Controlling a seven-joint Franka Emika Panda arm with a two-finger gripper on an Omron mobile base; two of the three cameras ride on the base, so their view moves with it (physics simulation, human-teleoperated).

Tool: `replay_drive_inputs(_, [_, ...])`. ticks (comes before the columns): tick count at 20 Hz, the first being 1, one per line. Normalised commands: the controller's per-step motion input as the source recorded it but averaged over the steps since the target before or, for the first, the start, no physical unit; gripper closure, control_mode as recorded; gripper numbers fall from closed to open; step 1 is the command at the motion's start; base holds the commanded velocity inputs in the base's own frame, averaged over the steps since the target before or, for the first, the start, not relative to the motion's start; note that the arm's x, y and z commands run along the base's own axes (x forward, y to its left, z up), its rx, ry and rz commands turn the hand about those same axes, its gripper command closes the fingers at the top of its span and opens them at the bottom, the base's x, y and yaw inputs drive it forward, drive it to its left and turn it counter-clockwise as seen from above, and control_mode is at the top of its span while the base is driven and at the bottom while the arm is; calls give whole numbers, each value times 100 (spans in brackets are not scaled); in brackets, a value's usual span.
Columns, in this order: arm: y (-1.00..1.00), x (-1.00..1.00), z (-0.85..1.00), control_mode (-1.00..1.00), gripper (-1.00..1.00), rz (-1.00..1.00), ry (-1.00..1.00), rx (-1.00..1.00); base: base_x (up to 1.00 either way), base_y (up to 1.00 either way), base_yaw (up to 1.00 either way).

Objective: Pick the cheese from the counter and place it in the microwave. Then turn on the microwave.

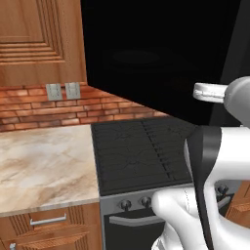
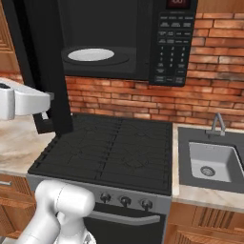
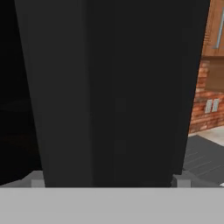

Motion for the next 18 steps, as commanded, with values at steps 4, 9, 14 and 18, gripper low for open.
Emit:
replay_drive_inputs(4, [-12, -93, 31, -100, -100, 1, 0, 8, 0, 0, 0])
replay_drive_inputs(9, [-33, -100, 34, -100, -100, 1, 0, 10, 0, 0, 0])
replay_drive_inputs(14, [-39, -100, 39, -100, -100, 0, 0, 10, 0, 0, 0])
replay_drive_inputs(18, [-37, -100, 42, -100, -100, 0, 1, 6, 0, 0, 0])
